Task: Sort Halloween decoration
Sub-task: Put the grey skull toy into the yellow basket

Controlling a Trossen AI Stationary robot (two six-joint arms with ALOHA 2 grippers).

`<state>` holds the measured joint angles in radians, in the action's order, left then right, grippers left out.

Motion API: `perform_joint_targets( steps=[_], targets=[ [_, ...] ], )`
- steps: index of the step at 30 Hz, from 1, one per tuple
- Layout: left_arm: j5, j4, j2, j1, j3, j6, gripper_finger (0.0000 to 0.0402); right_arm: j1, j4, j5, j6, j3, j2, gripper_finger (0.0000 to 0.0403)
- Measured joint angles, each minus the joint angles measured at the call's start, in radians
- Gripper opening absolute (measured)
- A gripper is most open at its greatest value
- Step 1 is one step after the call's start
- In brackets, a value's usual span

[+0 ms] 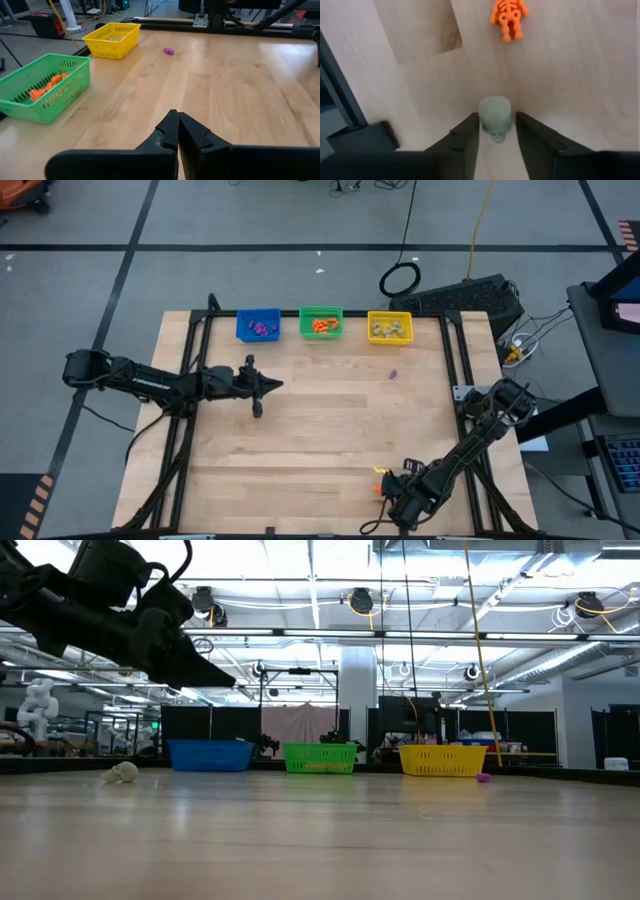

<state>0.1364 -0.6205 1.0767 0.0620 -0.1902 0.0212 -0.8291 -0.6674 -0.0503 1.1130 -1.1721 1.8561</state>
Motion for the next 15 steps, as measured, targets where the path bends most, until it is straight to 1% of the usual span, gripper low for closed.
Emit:
perform_joint_targets(
  steps=[8,11,15],
  targets=[
    [0.0,0.0,0.0,0.0,0.0,0.001,0.0006,0.034,-0.001,-0.015,-0.085,0.003,-0.016,0.0026],
    [0.0,0.0,0.0,0.0,0.0,0.001,0.0006,0.055,0.015,0.003,-0.12,0.005,-0.048,0.0023],
    [0.0,0.0,0.0,0.0,0.0,0.002,0.0006,0.097,0.005,0.044,-0.163,0.004,-0.13,0.0028]
  ],
)
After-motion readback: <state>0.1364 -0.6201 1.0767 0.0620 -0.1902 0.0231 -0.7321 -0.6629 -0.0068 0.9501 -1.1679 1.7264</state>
